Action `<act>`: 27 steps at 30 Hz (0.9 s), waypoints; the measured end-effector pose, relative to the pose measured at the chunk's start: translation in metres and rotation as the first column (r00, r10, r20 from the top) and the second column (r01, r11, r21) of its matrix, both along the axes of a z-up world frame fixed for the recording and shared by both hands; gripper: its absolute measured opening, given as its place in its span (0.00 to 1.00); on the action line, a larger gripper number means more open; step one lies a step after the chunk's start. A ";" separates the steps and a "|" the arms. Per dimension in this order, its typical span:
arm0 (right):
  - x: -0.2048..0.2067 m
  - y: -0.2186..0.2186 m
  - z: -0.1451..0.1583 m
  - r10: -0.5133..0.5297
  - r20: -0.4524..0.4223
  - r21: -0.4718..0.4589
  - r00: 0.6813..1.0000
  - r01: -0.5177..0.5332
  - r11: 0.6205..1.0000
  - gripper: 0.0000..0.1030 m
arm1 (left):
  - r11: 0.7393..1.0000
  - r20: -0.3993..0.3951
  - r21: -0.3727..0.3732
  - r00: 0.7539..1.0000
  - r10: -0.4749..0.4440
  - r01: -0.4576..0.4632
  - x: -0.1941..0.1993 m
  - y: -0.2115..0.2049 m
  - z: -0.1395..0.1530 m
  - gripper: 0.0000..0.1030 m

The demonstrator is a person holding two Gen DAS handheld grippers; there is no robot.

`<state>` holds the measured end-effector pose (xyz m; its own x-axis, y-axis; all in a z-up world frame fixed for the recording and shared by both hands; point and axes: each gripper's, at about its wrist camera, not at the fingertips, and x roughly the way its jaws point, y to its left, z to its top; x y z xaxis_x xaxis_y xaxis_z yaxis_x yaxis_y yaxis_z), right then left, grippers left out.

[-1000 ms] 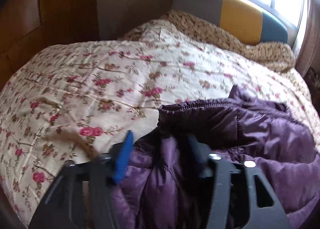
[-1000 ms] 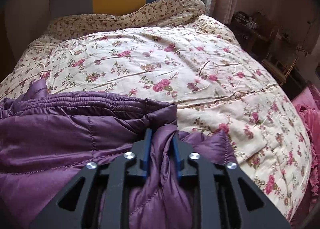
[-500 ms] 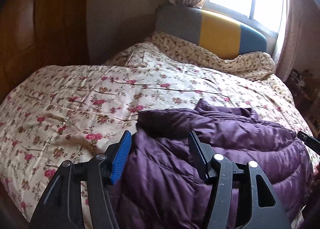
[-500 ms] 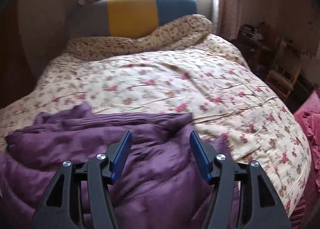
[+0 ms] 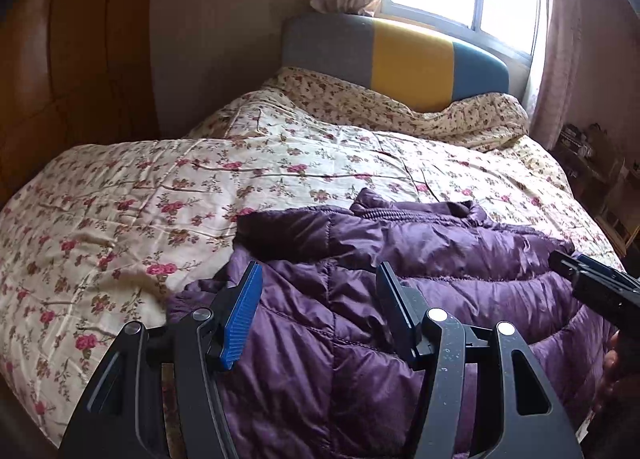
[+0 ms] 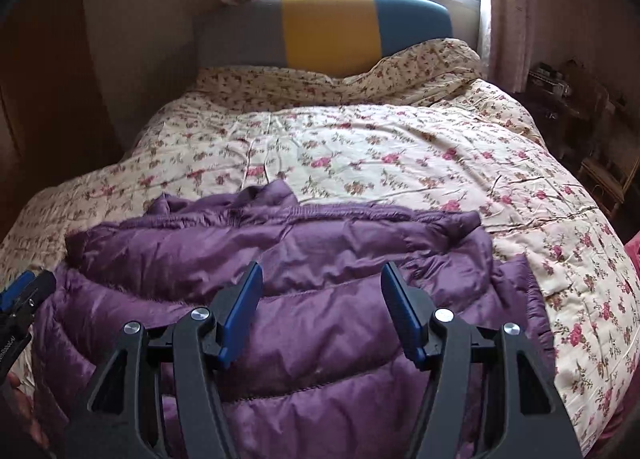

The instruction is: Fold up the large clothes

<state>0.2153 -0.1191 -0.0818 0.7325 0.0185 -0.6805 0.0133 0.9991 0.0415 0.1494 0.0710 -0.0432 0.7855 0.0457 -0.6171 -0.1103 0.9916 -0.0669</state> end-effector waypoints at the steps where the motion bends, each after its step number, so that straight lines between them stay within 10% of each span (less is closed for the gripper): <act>1: 0.002 0.000 -0.005 -0.001 -0.009 -0.001 1.000 0.001 1.000 0.60 | 1.000 -0.004 0.002 1.000 -0.002 0.002 0.001 -0.001 -0.002 0.57; 27: 0.030 0.005 -0.054 -0.004 -0.096 -0.048 0.995 -0.001 0.999 0.63 | 0.987 -0.117 -0.162 0.993 -0.020 0.001 0.031 0.021 -0.056 0.58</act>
